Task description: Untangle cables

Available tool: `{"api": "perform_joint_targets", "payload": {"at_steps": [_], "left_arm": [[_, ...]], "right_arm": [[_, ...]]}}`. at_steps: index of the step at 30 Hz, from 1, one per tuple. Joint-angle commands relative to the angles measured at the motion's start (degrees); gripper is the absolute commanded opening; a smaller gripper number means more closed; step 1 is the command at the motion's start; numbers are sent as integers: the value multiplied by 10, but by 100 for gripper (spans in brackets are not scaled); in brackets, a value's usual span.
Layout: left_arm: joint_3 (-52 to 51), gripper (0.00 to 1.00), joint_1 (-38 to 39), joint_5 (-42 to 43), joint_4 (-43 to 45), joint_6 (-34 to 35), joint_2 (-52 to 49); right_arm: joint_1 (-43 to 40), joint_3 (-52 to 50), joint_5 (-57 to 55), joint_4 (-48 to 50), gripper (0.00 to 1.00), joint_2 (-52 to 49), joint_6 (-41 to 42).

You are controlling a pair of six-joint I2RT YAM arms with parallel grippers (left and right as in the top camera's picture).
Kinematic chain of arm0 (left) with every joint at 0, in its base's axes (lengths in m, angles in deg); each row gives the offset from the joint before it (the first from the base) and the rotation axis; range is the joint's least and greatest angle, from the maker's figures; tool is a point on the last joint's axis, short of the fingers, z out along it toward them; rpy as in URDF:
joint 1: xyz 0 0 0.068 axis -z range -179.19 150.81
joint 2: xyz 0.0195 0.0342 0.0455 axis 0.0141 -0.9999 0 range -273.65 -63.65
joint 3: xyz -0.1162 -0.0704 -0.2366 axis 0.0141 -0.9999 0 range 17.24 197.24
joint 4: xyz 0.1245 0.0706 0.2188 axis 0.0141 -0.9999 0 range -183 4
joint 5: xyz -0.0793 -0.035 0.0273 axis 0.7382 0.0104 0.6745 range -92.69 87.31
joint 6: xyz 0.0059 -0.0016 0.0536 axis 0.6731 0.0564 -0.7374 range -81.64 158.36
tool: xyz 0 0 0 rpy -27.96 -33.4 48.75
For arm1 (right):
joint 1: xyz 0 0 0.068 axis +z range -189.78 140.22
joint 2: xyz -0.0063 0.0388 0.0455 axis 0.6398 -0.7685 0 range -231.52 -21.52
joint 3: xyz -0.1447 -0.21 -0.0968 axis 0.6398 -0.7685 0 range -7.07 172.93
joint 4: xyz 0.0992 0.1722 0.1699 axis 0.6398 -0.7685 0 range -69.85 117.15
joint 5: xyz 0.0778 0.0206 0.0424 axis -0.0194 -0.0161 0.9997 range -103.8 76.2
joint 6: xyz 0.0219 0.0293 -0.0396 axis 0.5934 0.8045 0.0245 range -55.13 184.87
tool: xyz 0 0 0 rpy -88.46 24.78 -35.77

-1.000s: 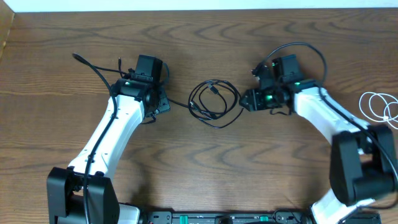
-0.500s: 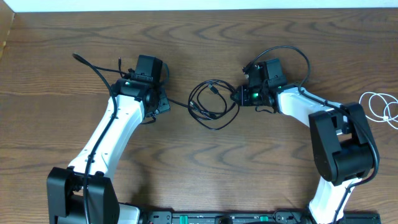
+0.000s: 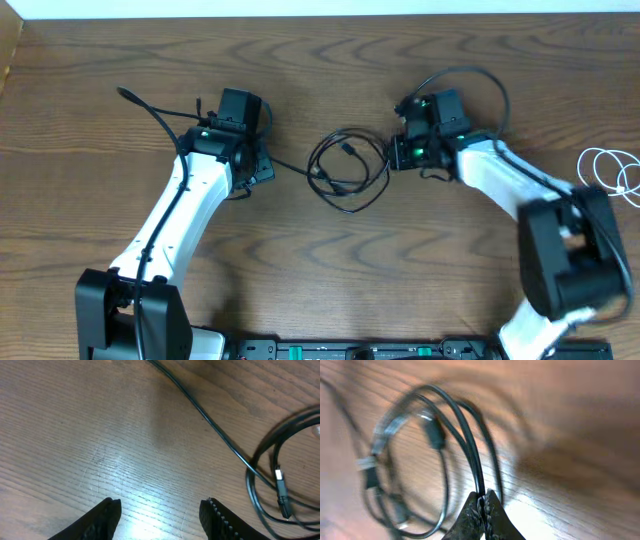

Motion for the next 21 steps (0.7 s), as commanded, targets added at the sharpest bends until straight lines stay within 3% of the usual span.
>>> {"api": "perform_joint_targets", "payload": {"at_steps": [1, 7, 12, 16, 18, 21], "left_arm": [[3, 56, -1, 1, -2, 6, 4], [3, 56, -1, 2, -2, 6, 4], [3, 56, -1, 42, 3, 5, 4], [3, 56, -1, 169, 37, 4, 4], [3, 56, -1, 286, 89, -33, 4], [3, 56, -1, 310, 117, -36, 4]], "right_arm": [[-11, 2, 69, 4, 1, 120, -68], [-19, 2, 125, 17, 1, 235, -86], [-19, 2, 127, 15, 1, 251, -81], [-12, 2, 158, 20, 1, 251, -76], [-12, 2, 180, 67, 1, 251, -40], [-15, 2, 170, 131, 1, 251, -9]]}}
